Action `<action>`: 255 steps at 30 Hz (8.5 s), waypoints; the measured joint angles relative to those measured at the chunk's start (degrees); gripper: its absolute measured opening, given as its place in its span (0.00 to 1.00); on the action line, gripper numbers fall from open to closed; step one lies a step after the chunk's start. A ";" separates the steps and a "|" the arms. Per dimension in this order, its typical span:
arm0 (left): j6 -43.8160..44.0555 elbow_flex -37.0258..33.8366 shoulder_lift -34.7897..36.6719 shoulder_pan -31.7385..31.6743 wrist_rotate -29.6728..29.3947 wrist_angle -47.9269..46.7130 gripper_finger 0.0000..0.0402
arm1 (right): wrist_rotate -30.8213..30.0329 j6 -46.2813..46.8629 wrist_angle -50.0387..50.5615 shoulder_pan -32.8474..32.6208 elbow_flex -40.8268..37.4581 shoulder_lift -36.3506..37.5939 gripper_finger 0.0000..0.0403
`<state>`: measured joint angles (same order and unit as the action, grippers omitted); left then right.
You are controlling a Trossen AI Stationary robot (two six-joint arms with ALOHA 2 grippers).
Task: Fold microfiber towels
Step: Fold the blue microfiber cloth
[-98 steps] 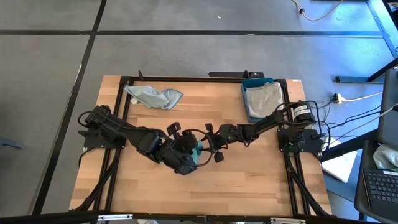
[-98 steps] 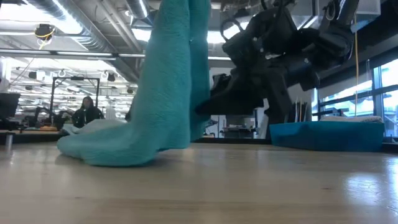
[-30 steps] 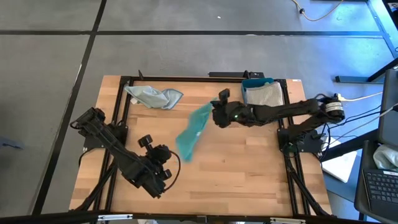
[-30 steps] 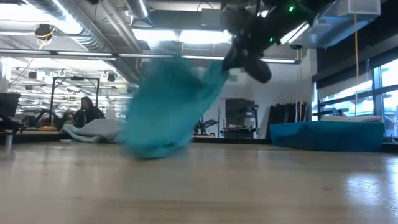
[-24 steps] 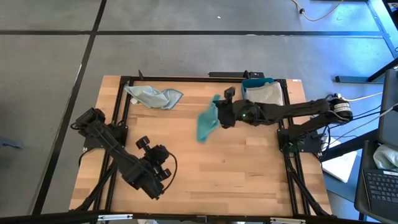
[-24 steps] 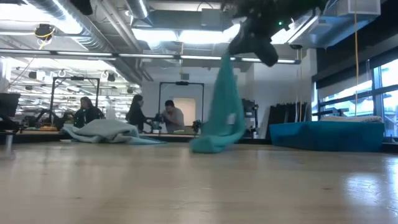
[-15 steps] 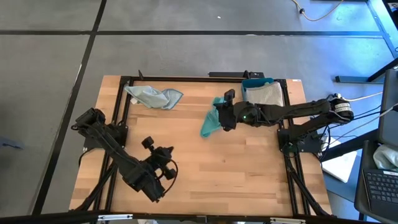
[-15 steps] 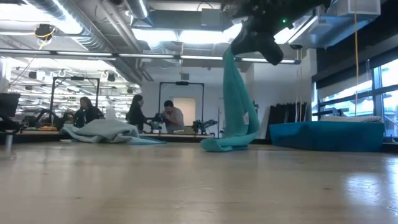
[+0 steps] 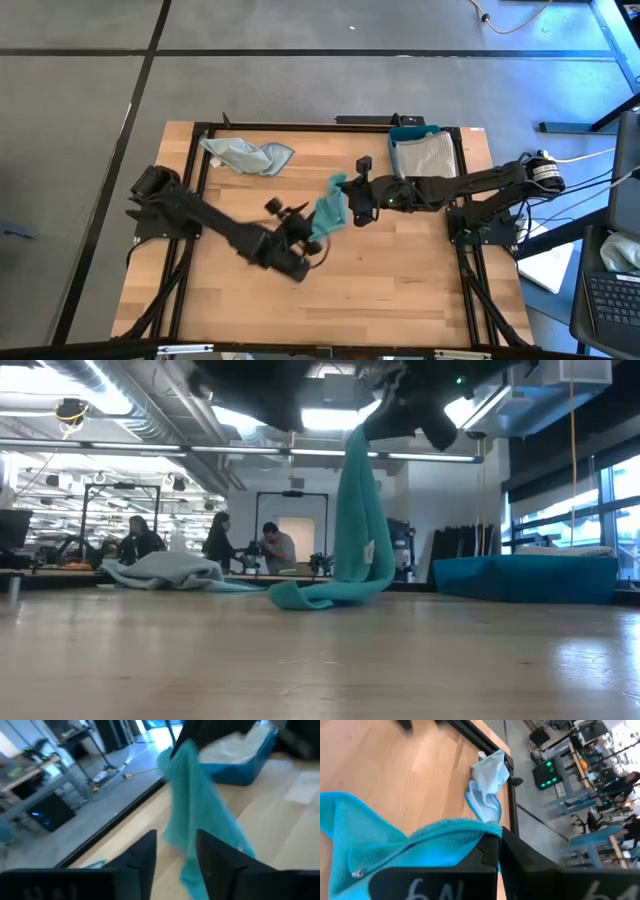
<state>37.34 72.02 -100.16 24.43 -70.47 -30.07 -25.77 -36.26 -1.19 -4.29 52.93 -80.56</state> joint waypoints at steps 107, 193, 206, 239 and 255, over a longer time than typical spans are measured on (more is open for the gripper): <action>-33.23 0.38 -3.92 -20.82 25.82 29.98 0.43 | -11.65 7.55 8.25 5.67 2.32 -1.92 0.01; -24.22 0.34 -4.59 -24.86 22.78 0.42 0.43 | -10.66 7.29 10.49 6.82 2.32 -1.90 0.01; -22.37 0.34 -4.61 -25.33 26.03 -4.29 0.43 | -10.68 7.29 10.51 6.82 2.32 -1.91 0.01; -12.22 0.25 -5.31 -26.40 45.34 -8.41 0.43 | -10.77 7.27 11.62 6.82 2.32 -1.90 0.01; -15.95 0.27 -5.31 -26.70 47.80 -9.96 0.06 | -10.72 7.22 11.78 6.82 2.32 -1.90 0.01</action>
<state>21.40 72.29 -105.47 -2.26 -22.67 -40.03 -36.49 -29.04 10.59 2.52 55.24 -82.46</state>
